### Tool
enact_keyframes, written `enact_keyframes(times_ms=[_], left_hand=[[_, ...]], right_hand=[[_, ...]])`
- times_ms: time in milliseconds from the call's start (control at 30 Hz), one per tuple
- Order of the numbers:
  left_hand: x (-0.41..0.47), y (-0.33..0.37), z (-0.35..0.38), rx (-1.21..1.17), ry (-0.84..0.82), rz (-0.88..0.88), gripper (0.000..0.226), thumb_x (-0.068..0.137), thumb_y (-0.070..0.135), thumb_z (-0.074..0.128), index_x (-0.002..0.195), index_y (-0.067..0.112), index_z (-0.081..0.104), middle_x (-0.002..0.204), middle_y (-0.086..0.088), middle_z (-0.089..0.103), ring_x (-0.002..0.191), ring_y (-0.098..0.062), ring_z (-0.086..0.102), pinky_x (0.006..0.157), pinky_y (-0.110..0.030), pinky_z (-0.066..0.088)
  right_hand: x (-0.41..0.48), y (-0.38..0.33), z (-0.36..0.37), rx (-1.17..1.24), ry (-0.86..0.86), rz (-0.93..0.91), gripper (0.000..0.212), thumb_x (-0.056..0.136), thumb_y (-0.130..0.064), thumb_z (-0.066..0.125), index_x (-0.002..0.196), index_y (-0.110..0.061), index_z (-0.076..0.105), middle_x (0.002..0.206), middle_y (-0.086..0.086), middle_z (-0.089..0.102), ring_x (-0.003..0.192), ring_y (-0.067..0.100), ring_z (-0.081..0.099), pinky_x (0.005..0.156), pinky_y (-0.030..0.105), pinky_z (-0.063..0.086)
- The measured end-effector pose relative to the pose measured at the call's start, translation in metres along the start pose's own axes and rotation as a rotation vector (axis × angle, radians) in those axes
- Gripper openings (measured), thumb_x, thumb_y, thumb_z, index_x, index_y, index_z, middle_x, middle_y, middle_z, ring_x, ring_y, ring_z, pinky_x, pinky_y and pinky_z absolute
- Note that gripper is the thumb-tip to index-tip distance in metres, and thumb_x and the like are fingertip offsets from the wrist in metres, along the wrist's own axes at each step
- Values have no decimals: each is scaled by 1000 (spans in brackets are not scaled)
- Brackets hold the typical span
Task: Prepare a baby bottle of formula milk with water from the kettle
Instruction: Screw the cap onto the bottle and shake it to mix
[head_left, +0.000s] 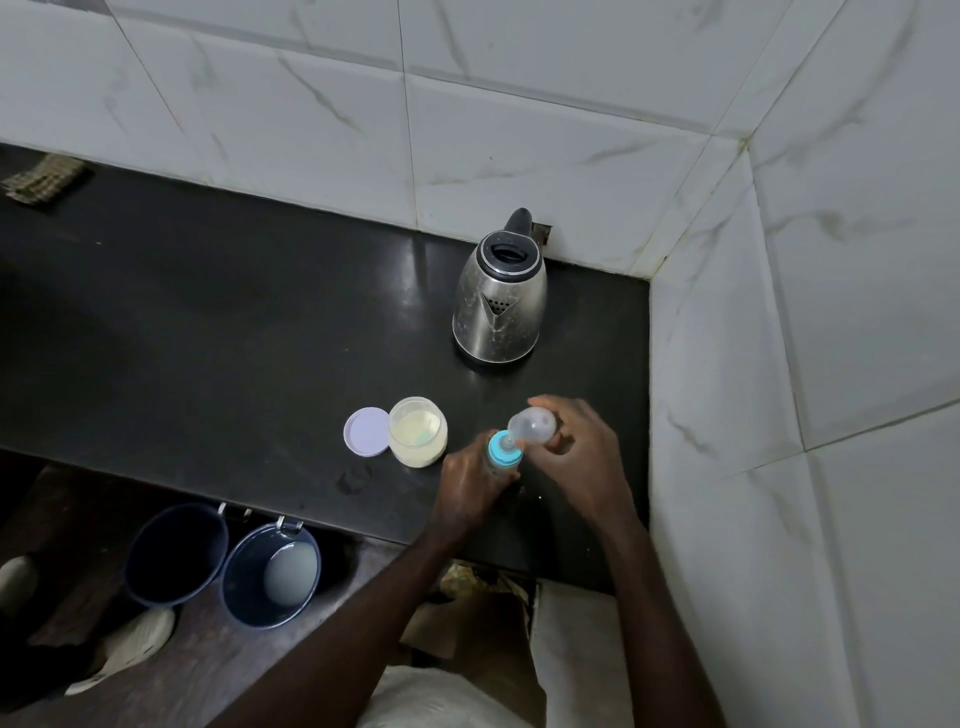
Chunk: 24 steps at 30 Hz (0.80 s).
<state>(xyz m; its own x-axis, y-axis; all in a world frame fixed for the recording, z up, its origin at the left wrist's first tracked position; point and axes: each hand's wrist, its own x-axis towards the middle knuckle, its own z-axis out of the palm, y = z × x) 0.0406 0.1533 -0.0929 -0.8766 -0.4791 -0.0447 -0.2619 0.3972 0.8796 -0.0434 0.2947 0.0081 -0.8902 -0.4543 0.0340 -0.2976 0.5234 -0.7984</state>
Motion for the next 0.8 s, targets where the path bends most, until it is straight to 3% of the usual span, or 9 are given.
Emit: enact_keyframes(times_ms=[133, 233, 333, 500, 667, 800], left_hand=[[0, 3, 1, 15, 2, 35, 41, 84, 34, 83, 119, 17, 69, 101, 2, 76, 90, -10, 72, 80, -37, 57], [1, 3, -1, 28, -3, 55, 43, 84, 42, 74, 118, 16, 68, 100, 1, 76, 88, -13, 72, 79, -40, 57], [3, 6, -1, 15, -3, 55, 49, 82, 50, 66, 119, 19, 68, 100, 4, 76, 87, -8, 71, 77, -30, 57], [9, 8, -9, 3, 14, 41, 47, 83, 49, 67, 121, 21, 69, 101, 8, 76, 90, 1, 68, 75, -8, 46], [-2, 8, -3, 25, -6, 42, 33, 88, 32, 76, 118, 22, 69, 100, 9, 75, 90, 15, 65, 74, -4, 45], [-1, 2, -6, 26, -12, 36, 30, 89, 30, 77, 118, 26, 68, 100, 12, 73, 95, 12, 66, 76, -7, 47]], right_hand=[[1, 0, 19, -163, -184, -14, 57, 80, -23, 79, 136, -30, 69, 118, -10, 59, 102, 6, 61, 95, 23, 52], [-4, 5, 31, -152, -181, 24, 59, 84, -22, 78, 142, -26, 65, 121, -8, 57, 103, 6, 59, 98, 29, 53], [-3, 5, 37, -156, -155, 53, 62, 87, -24, 78, 146, -25, 61, 126, -6, 55, 108, 8, 59, 99, 28, 53], [4, -2, 44, -186, -140, 92, 60, 87, -36, 75, 145, -29, 61, 126, -8, 55, 113, 11, 59, 94, 36, 56], [-10, -2, 43, -238, -104, 153, 57, 87, -42, 71, 142, -37, 60, 126, -12, 54, 114, 12, 60, 88, 39, 56], [-10, -4, 49, -208, -83, 188, 56, 86, -42, 71, 141, -40, 60, 127, -14, 54, 114, 11, 60, 88, 40, 56]])
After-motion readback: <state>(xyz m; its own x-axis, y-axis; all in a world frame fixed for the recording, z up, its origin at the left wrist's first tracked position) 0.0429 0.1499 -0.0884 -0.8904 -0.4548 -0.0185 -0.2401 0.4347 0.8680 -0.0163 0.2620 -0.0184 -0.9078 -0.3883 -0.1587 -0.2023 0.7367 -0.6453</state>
